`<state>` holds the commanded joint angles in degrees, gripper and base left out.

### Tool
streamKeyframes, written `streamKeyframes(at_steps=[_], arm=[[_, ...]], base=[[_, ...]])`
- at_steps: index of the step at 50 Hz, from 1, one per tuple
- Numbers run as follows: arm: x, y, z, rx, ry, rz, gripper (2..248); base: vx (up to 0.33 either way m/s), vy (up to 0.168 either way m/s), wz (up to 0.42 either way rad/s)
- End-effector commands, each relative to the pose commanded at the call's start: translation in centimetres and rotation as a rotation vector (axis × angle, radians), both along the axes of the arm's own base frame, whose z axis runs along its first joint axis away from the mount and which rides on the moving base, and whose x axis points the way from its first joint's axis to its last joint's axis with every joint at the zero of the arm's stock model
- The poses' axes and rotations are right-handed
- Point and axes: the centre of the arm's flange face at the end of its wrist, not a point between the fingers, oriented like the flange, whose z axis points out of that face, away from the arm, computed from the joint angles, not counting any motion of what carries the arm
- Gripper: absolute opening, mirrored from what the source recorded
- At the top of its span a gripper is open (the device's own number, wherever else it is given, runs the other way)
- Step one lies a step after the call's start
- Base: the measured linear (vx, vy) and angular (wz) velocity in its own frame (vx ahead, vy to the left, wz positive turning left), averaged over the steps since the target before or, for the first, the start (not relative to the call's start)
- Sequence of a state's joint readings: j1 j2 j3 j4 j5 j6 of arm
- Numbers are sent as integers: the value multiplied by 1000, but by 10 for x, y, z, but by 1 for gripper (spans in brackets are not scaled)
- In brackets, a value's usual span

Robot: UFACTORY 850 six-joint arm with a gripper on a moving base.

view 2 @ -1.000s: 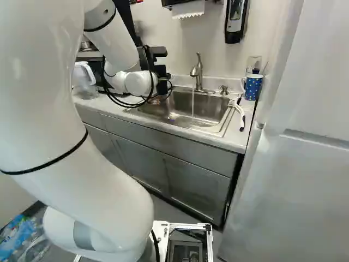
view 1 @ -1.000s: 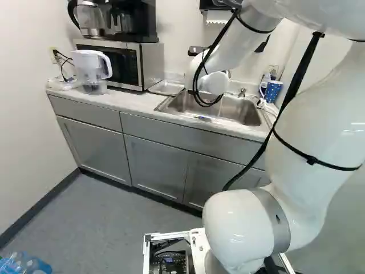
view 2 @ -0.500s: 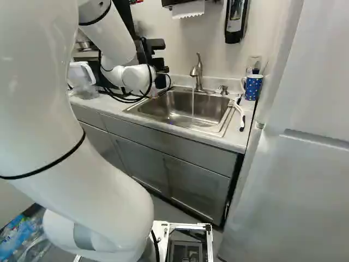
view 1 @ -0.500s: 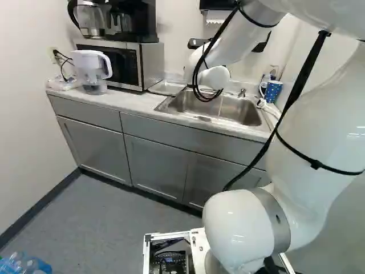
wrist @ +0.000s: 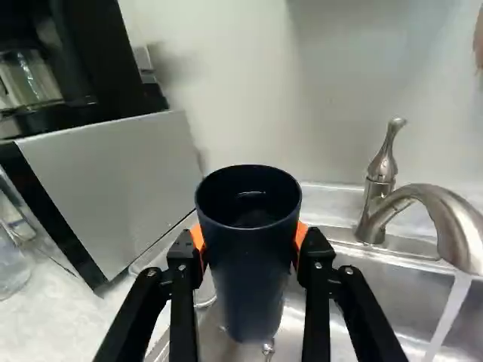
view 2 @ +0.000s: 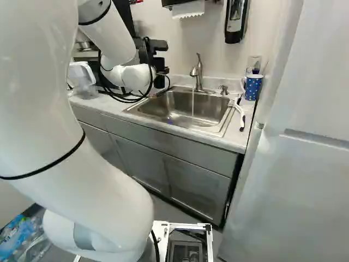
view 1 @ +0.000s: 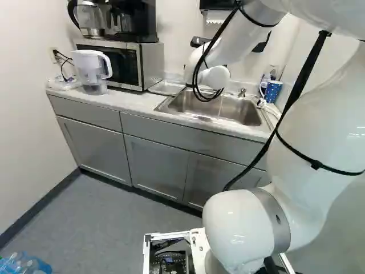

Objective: Rinse the cup and place it in the tray

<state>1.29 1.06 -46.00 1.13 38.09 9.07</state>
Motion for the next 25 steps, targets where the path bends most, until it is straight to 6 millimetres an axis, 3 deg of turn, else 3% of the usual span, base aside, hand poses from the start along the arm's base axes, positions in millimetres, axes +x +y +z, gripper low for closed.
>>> streamKeyframes(at_steps=[25], arm=[[0,0,0,261,3,-22,125]], base=[[0,0,0]])
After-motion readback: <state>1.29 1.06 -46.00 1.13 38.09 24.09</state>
